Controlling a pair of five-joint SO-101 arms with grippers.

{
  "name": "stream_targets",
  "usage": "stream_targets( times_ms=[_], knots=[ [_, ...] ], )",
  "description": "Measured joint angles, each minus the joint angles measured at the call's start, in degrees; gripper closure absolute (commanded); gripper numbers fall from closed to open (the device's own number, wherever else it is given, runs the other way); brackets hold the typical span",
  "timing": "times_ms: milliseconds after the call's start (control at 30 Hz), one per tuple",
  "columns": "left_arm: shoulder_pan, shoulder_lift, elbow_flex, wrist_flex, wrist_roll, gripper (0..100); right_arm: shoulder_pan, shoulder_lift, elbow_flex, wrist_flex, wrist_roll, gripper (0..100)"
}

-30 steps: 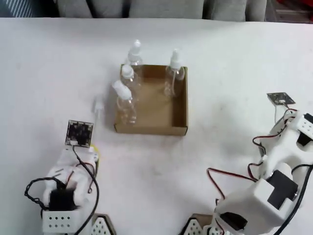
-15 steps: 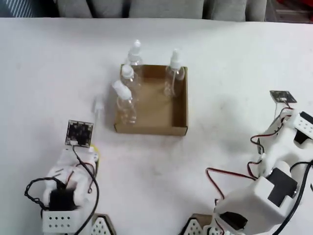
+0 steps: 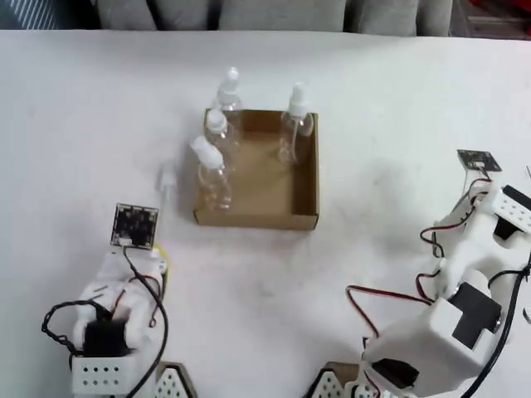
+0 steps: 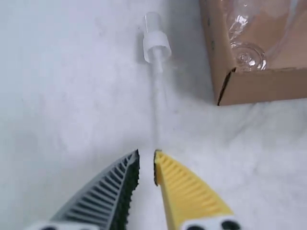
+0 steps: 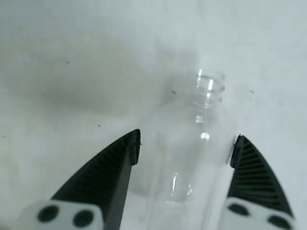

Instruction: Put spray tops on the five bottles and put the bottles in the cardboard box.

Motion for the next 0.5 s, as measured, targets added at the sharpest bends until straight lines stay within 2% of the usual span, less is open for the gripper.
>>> stream_targets(
  times_ms=[500],
  knots=[
    [0.0,0.0,0.0,0.0,0.0,93,0.0,3.9,0.3,-2.5,0.0,73.1]
  ],
)
